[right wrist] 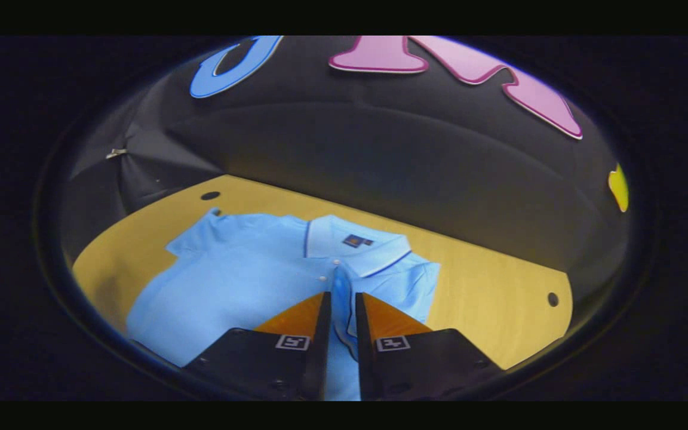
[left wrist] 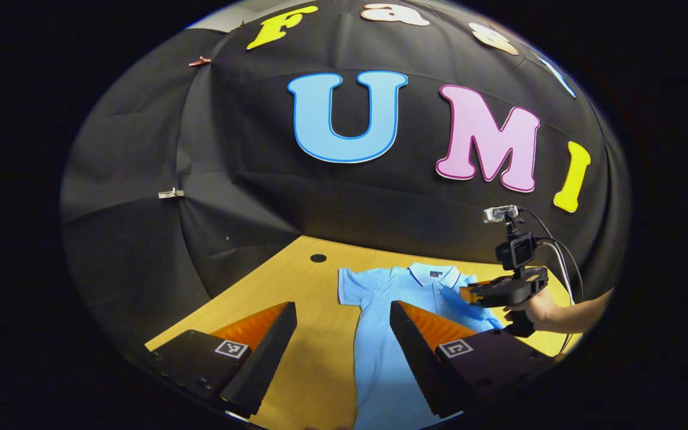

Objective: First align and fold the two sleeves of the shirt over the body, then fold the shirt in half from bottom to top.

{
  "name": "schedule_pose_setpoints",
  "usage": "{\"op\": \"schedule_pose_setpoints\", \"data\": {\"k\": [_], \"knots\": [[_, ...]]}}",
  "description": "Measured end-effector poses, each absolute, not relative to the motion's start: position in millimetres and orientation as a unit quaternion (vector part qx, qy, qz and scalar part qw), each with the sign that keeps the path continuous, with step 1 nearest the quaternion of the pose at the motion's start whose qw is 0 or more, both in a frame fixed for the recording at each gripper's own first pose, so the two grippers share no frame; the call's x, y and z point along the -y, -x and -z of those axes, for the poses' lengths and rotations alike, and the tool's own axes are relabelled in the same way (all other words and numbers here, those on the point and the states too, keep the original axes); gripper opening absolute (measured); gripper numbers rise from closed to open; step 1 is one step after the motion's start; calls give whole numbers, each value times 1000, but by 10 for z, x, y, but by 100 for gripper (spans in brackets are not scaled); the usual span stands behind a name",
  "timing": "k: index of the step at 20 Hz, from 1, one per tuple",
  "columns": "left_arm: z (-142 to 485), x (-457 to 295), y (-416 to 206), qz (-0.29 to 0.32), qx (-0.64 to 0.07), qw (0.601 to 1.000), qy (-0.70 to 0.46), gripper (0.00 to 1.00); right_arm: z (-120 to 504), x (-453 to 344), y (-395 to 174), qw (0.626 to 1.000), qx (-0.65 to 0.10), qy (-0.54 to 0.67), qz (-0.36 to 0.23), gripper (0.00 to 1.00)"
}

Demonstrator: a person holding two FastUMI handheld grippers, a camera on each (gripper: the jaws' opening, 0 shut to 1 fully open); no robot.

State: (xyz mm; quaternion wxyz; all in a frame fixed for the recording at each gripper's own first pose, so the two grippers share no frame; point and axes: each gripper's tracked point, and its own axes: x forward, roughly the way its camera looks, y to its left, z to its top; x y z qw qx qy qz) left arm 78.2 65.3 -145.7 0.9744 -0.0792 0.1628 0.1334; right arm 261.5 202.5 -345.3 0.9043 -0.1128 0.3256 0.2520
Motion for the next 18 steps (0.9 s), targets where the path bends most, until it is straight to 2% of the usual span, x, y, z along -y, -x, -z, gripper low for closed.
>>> {"op": "schedule_pose_setpoints", "data": {"k": [3, 4, 5, 6, 7, 11, 18], "knots": [[1545, -667, -959, -121, -168, 975, 83, 100, 3327, -2128, -2463, 903, -326, 78, -268, 60], [1571, -676, -1047, -116, -169, 975, 86, 100, 3273, -2050, -2463, 907, -321, 77, -261, 67], [1598, -681, -1135, -111, -169, 975, 90, 100, 3215, -1982, -2426, 911, -317, 73, -255, 89], [1617, -695, -1250, -106, -168, 975, 94, 100, 3131, -1861, -2429, 915, -313, 72, -245, 96], [1636, -718, -1378, -102, -166, 976, 97, 100, 3068, -1741, -2415, 918, -310, 73, -237, 100], [1833, -809, -2058, -87, -169, 977, 95, 100, 2789, -1212, -2243, 933, -301, 79, -184, 99], [2457, -994, -3205, -74, -211, 973, 63, 99, 2640, -602, -1610, 932, -322, 55, -155, 99]]}}
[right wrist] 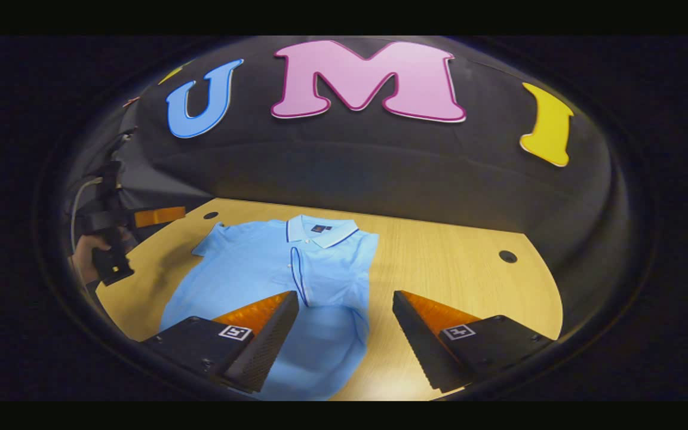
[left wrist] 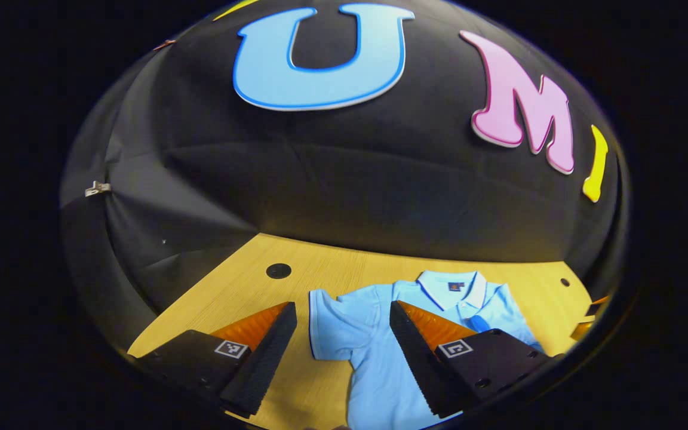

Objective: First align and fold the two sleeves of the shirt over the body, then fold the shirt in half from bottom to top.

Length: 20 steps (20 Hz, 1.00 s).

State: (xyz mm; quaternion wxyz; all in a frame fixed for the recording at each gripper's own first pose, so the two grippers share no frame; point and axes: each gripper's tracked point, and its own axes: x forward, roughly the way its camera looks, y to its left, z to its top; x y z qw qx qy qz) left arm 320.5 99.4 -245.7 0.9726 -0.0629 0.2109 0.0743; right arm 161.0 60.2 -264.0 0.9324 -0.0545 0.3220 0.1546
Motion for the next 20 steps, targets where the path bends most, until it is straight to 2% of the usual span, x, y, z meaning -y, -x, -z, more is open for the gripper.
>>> {"op": "schedule_pose_setpoints", "data": {"k": [7, 11, 13, 14, 17, 20], "knots": [[3398, -1159, -3884, -62, -287, 956, 20, 99, 2751, -115, -1412, 936, -333, 45, -108, 99], [3647, -1187, -4018, -57, -315, 947, 23, 99, 2808, 6, -1369, 938, -334, 32, -91, 99], [3655, -1167, -4054, -49, -315, 947, 30, 93, 2841, 43, -1348, 937, -335, 34, -89, 99], [3673, -1145, -4039, -40, -321, 946, 27, 85, 2859, 55, -1326, 937, -336, 34, -88, 99], [3657, -1024, -4062, -11, -325, 945, 23, 70, 2923, 102, -1279, 936, -341, 27, -82, 99], [3652, -918, -4086, -11, -321, 947, 25, 21, 2990, 105, -1218, 934, -349, 16, -78, 99]]}}
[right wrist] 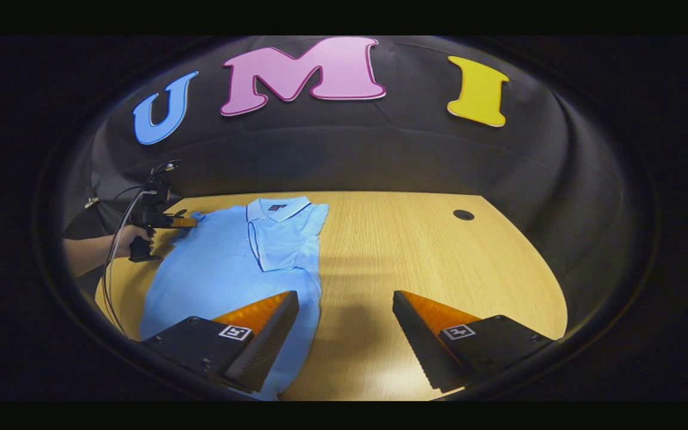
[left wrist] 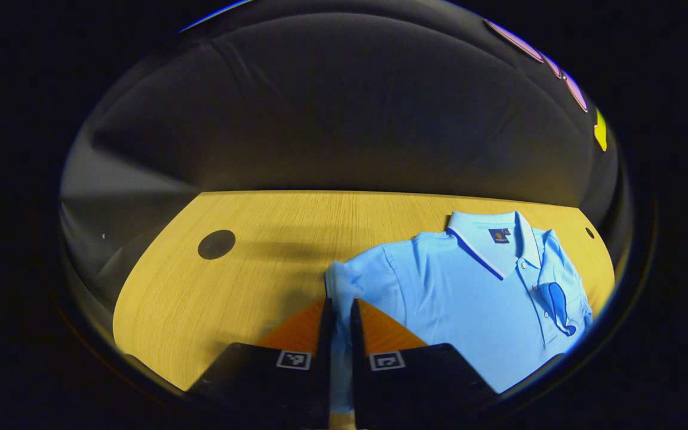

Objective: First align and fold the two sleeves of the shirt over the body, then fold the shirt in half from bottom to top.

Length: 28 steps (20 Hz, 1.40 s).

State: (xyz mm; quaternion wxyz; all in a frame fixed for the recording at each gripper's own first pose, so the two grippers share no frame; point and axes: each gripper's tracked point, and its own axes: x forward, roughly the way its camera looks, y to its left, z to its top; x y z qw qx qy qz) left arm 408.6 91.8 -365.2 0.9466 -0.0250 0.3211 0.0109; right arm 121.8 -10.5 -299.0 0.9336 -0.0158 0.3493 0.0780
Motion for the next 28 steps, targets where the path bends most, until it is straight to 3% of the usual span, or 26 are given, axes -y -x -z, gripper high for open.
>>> {"op": "schedule_pose_setpoints", "data": {"k": [2, 6, 7, 10, 11, 12, 14, 17, 20, 21, 22, 28], "knots": [[3626, -891, -4089, -15, -321, 947, 14, 10, 3009, 95, -1174, 933, -351, 12, -80, 99], [3390, -773, -4070, -18, -310, 951, 0, 2, 2939, 101, -1097, 935, -344, 13, -81, 99], [3275, -695, -4072, -14, -301, 954, 3, 7, 2927, 104, -1087, 936, -343, 12, -81, 99], [2949, -263, -4002, 23, -284, 958, 37, 6, 2887, 108, -1018, 936, -341, 8, -81, 99], [2849, -73, -3949, 43, -280, 958, 52, 11, 2874, 111, -989, 937, -341, 7, -81, 99], [2762, 115, -3909, 62, -275, 957, 66, 6, 2868, 107, -945, 937, -341, 4, -81, 99], [2573, 593, -3765, 111, -274, 949, 112, 8, 2844, 100, -854, 937, -341, -1, -82, 99], [2385, 1083, -3412, 161, -278, 933, 162, 25, 2783, 86, -612, 937, -339, -8, -83, 99], [2324, 1038, -3051, 161, -275, 934, 159, 77, 2746, 42, -404, 937, -338, -18, -85, 99], [2270, 975, -2853, 155, -271, 937, 156, 82, 2733, 29, -292, 937, -339, -21, -84, 99], [2240, 844, -2519, 142, -263, 943, 148, 96, 2733, -19, -127, 935, -343, -27, -85, 98], [2325, 476, -1284, 124, -278, 946, 113, 97, 2810, -245, 443, 926, -363, -35, -93, 98]]}}
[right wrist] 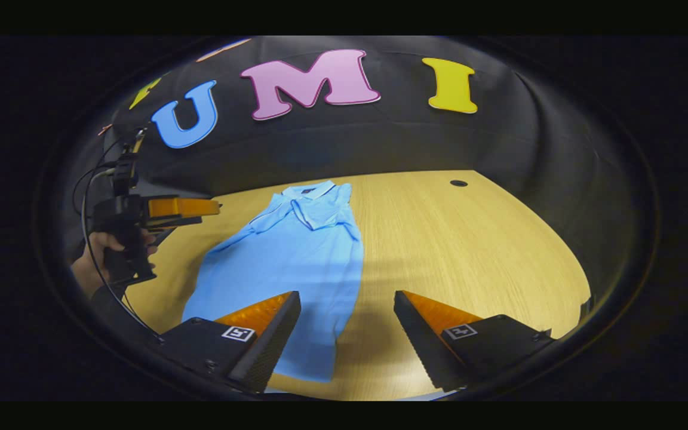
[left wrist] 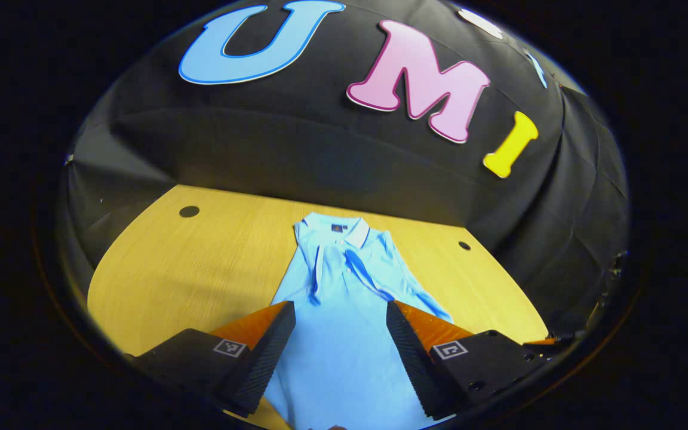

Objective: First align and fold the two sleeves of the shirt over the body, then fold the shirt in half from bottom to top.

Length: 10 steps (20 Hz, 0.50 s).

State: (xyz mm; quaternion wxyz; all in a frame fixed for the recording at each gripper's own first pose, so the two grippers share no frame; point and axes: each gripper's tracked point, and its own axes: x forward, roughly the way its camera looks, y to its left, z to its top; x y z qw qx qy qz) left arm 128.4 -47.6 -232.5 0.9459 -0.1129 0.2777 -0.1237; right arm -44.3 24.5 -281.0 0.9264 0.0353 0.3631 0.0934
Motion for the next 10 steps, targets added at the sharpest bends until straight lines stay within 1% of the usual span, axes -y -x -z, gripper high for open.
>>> {"op": "schedule_pose_setpoints", "data": {"k": [4, 7, 10], "knots": [[2546, 270, -515, 113, -301, 944, 79, 97, 2999, -409, 785, 917, -384, -29, -105, 99], [2828, 250, 61, 103, -329, 936, 66, 97, 3208, -475, 984, 909, -402, -14, -106, 98], [3196, 322, 333, 103, -365, 923, 63, 97, 3358, -479, 1028, 908, -408, -7, -98, 99]]}}
